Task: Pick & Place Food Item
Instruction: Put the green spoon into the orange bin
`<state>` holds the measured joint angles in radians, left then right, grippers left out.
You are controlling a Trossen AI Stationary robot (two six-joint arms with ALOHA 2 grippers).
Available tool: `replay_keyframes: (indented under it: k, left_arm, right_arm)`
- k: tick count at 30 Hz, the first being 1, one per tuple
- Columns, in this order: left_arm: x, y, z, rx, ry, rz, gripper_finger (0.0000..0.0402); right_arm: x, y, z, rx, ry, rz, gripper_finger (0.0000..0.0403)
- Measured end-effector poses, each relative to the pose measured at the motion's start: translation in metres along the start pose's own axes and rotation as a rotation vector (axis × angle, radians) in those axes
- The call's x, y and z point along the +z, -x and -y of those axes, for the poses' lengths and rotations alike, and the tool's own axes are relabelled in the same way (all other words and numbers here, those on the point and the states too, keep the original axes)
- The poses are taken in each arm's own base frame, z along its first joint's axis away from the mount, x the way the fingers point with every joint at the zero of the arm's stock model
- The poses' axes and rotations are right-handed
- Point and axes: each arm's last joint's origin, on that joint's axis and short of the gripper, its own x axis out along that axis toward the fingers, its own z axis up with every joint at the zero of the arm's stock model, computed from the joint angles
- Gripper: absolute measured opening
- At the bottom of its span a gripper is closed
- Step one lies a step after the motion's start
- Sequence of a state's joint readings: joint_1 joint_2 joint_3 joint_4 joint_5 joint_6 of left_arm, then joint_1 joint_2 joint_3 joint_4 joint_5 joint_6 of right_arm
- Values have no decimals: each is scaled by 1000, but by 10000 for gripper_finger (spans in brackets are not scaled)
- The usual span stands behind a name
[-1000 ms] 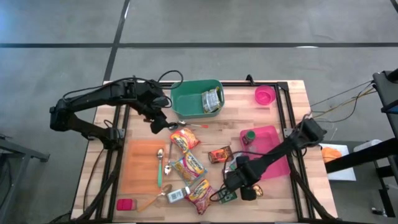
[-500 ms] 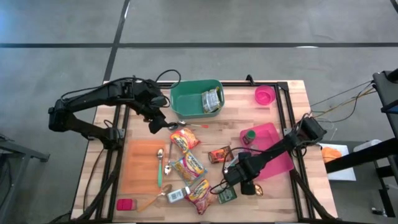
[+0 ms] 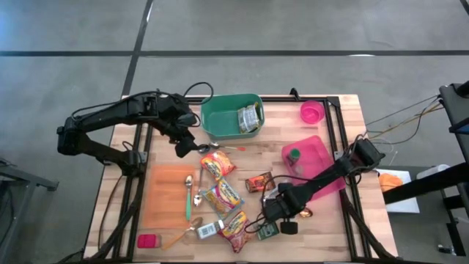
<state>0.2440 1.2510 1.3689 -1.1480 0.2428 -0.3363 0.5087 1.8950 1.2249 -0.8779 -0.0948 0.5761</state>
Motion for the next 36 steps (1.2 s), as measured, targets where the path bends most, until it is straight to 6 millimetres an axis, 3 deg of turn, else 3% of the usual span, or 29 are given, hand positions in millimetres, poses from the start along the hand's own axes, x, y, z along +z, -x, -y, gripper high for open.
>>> replay_keyframes:
  k: [9, 16, 24, 31, 36]
  left_arm:
    - [-3, 0, 1, -40, -3, -40, 257]
    - [-3, 0, 4, -144, -6, -68, 257]
    - [3, 1, 16, -364, 27, -57, 257]
    - [4, -3, 31, -411, 51, -57, 257]
    - [10, -15, 42, -441, 44, -53, 257]
  right_arm:
    - [21, 34, -17, 62, 12, 125, 13]
    - [41, 79, -23, -34, 119, 317, 11]
    - [64, 126, 1, -190, 253, 427, 11]
    - [80, 158, 28, -261, 303, 486, 11]
    - [86, 178, 37, -267, 313, 543, 11]
